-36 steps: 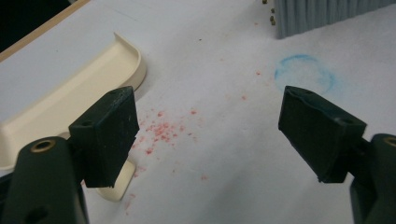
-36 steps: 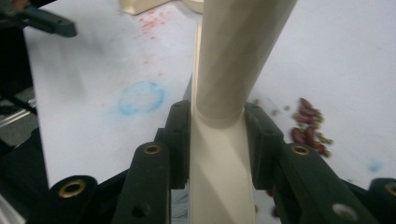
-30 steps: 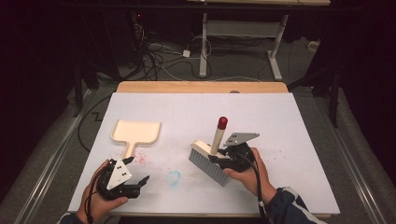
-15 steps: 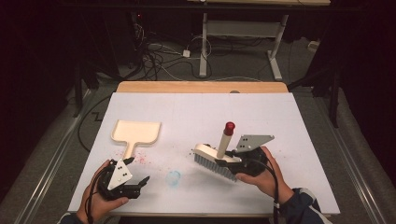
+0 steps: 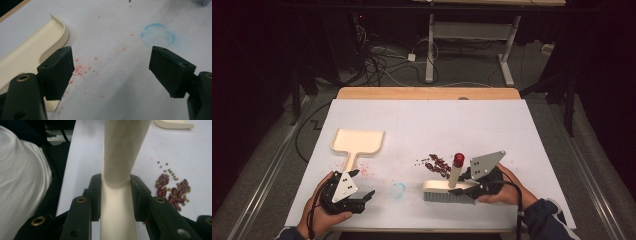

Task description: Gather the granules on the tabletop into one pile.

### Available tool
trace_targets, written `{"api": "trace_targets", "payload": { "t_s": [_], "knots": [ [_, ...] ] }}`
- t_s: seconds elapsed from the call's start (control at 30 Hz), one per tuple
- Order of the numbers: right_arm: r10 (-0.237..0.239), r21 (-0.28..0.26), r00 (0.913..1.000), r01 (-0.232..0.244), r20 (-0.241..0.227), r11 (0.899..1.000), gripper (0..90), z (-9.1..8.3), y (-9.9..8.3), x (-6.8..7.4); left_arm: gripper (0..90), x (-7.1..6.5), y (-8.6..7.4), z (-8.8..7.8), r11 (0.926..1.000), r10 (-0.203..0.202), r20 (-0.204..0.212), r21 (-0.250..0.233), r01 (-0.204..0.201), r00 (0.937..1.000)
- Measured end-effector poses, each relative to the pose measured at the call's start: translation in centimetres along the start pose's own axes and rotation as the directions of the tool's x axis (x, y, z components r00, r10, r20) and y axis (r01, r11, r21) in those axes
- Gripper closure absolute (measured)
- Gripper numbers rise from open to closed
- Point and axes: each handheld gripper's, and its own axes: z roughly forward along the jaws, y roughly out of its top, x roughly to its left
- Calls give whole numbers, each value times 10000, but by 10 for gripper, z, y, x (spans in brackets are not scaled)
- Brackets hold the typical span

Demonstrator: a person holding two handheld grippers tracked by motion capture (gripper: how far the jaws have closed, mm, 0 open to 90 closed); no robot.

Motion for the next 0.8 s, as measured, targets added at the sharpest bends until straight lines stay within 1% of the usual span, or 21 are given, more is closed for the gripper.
{"api": "trace_targets", "payload": {
  "t_s": [0.1, 0.13, 0.17, 0.23, 0.33, 0.47, 0.6, 0.7, 0.73, 0.77, 0.8],
  "knots": [
    [-403, -238, 9976, 391, -557, 9990, 670, 7, -1, -23, 193, -1, 2, 3, 10000, 55, 87, 37, -55, 9999],
    [-456, -254, 9963, 439, -723, 9987, 662, 10, -1, -31, 193, -1, 2, 4, 10000, 68, 118, 59, -69, 9999],
    [-466, -268, 9954, 445, -831, 9986, 651, 12, -1, -39, 193, -2, 2, 5, 10000, 57, 147, 56, -58, 9999],
    [-403, -392, 9951, 368, -907, 9986, 646, 18, -1, -52, 193, -1, 2, 7, 9999, 64, 196, 133, -67, 9998],
    [-395, -463, 9914, 340, -1246, 9983, 641, 26, 1, -66, 194, -2, 3, 10, 9997, 78, 272, 210, -83, 9996],
    [-587, -529, 9879, 515, -1438, 9973, 646, 35, 10, -76, 194, -2, 3, 11, 9997, 93, 319, 235, -101, 9994],
    [-759, -752, 9863, 654, -1467, 9950, 671, 37, 19, -83, 194, -3, 3, 10, 9997, 81, 353, 237, -89, 9993],
    [-899, -849, 9852, 781, -1462, 9933, 674, 38, 27, -85, 194, -3, 3, 10, 9998, 61, 374, 212, -69, 9993],
    [-931, -869, 9846, 808, -1477, 9929, 674, 39, 28, -85, 194, -2, 3, 10, 9998, 117, 343, 179, -123, 9993],
    [-977, -912, 9836, 845, -1515, 9922, 675, 39, 30, -84, 194, -3, 2, 10, 9997, 58, 380, 234, -67, 9993],
    [-1030, -966, 9816, 882, -1605, 9914, 676, 40, 31, -83, 194, -3, 2, 10, 9997, 124, 345, 201, -131, 9993]
  ]
}}
